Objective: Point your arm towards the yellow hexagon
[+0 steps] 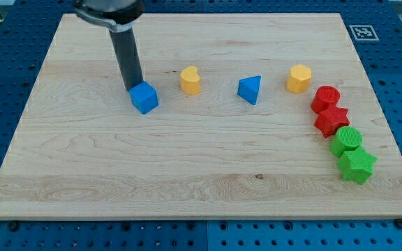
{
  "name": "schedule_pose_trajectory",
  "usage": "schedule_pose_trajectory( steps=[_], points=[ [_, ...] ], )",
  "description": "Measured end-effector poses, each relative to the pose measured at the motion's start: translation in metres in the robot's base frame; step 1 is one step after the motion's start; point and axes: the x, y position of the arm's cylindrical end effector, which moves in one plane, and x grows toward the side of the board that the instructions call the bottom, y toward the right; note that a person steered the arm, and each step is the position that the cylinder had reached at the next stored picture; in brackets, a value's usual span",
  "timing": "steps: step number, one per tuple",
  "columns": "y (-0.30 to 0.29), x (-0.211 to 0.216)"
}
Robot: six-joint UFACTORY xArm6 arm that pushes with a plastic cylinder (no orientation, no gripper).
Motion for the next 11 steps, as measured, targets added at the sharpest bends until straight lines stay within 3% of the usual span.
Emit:
schedule_pose_trajectory(
  steps=[1,2,4,5,6,7,8,9,11],
  points=[
    [0.009,0.025],
    [0.009,0.010],
    [0.033,-0.096],
    [0.142,-0.100],
    [0.253,-0.090],
    [0.342,-0.043],
    [0.374,0.007],
    [0.374,0.017],
    [0.344,-0.010]
  ],
)
